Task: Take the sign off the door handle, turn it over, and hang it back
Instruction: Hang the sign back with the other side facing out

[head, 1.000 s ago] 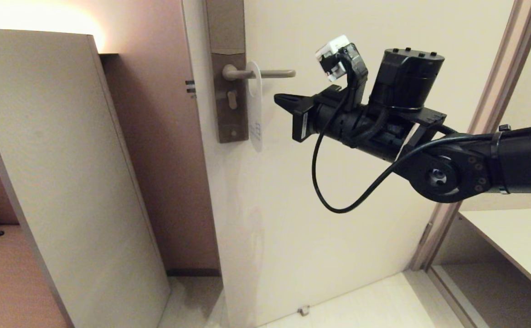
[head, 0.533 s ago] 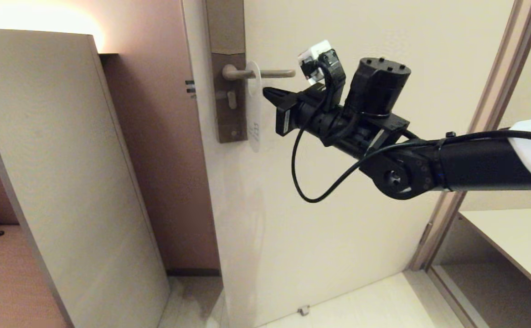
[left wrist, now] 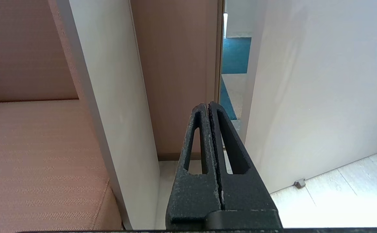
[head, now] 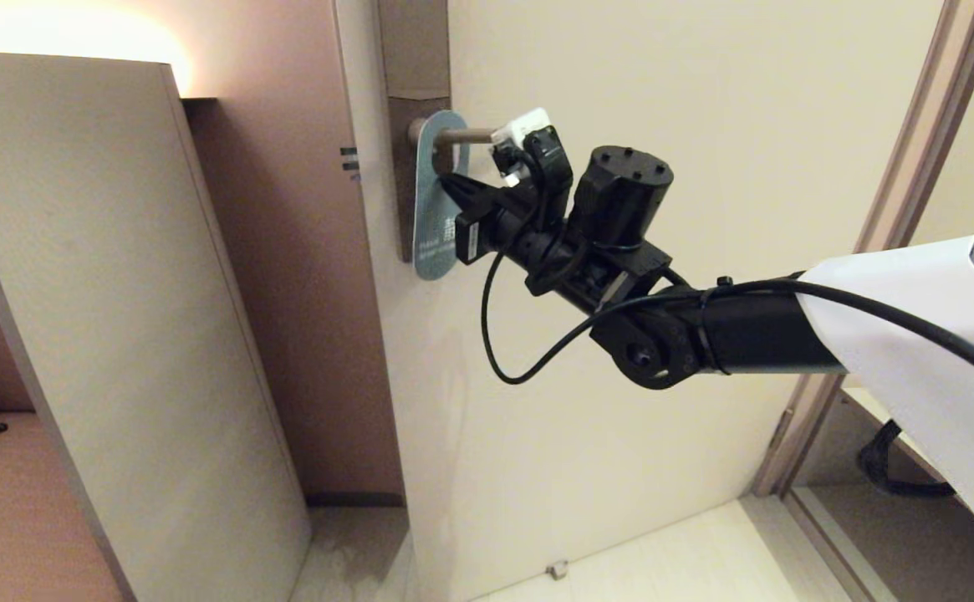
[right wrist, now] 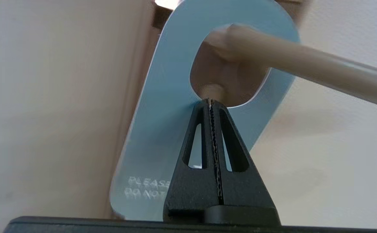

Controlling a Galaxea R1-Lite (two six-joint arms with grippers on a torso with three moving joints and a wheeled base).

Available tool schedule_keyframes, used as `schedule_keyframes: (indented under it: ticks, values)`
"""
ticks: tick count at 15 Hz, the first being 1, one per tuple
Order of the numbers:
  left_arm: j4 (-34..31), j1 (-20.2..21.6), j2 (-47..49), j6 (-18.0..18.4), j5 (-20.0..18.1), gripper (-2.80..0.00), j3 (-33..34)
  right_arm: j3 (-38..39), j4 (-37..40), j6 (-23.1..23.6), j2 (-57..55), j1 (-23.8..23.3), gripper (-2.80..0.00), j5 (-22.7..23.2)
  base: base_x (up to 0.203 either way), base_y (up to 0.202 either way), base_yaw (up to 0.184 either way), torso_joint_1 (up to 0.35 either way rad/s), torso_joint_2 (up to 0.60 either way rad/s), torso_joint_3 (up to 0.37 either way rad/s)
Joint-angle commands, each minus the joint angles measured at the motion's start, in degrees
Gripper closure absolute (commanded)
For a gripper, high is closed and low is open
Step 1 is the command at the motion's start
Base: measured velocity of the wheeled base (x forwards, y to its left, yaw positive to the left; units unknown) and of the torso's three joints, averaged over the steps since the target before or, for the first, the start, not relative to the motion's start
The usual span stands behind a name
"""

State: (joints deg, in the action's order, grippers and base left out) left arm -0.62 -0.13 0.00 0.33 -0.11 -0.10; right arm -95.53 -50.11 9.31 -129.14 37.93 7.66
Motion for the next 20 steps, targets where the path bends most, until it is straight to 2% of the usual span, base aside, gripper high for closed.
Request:
schedule_keyframes:
  ticks: [1,9,13,20]
  values:
    - [0.01,-0.04,0.00,0.02,0.02,0.00,0.01,0.16,-1.57,0.00,-1.03,1.21,0.00,0.08,0.000,0.000,0.000,0.000,0.00,0.000]
    - [0.01,-0.04,0.00,0.02,0.02,0.00,0.01,-0.79,-3.68,0.09,-4.37,1.69,0.00,0.08,0.000,0.000,0.000,0.000,0.00,0.000]
    - [0.01,0.04,0.00,0.02,0.02,0.00,0.01,-4.56,-3.51,0.17,-7.63,2.48,0.00,0.08,0.000,0.000,0.000,0.000,0.00,0.000]
    - [0.01,-0.04,0.00,0.02,0.02,0.00,0.01,-6.69,-3.24,-0.17,-11.31,3.29,0.00,0.08,0.000,0.000,0.000,0.000,0.00,0.000]
